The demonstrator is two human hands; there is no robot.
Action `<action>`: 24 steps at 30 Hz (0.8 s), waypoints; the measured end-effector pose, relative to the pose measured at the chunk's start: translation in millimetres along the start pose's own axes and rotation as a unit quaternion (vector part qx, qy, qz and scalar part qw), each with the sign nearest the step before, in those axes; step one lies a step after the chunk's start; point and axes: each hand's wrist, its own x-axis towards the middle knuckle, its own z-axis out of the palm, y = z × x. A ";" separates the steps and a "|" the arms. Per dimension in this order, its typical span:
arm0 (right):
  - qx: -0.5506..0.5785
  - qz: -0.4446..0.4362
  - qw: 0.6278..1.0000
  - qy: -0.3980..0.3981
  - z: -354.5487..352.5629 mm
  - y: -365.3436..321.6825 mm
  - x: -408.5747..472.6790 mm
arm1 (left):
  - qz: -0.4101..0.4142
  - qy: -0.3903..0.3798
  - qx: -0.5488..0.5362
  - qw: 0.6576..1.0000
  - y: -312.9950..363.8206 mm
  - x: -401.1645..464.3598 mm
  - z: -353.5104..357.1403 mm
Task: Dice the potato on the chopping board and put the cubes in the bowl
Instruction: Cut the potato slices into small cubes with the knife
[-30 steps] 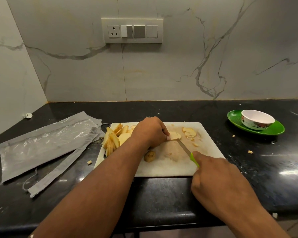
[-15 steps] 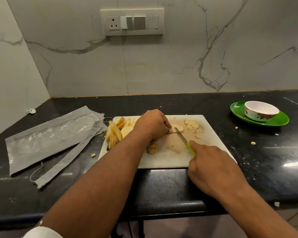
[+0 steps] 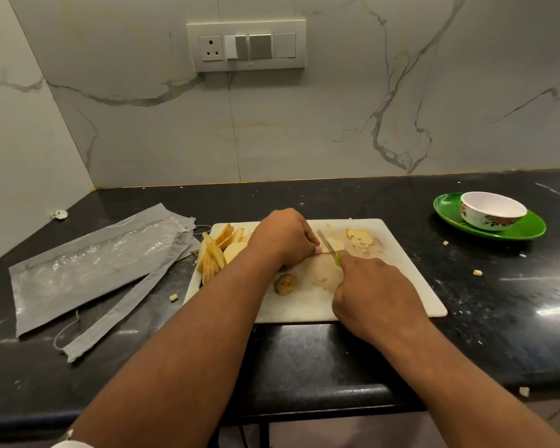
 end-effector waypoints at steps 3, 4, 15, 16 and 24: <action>-0.011 -0.013 1.000 0.004 -1.2 9.4 -24.4 | 0.005 -0.003 -0.006 1.000 -1.1 2.2 0.3; -0.015 -0.013 1.000 0.005 -2.5 12.4 -35.1 | 0.008 -0.005 -0.008 1.000 -1.5 3.3 0.3; -0.005 -0.002 0.999 0.041 -8.5 -3.6 -3.2 | 0.004 -0.001 -0.004 1.000 -1.5 0.7 0.7; -0.004 -0.004 0.999 0.032 -5.2 -6.1 2.0 | 0.003 0.000 -0.004 1.000 -1.9 0.8 0.9; -0.028 -0.017 0.999 0.019 -2.1 8.1 -48.3 | 0.005 -0.004 -0.010 1.000 -3.8 6.0 0.8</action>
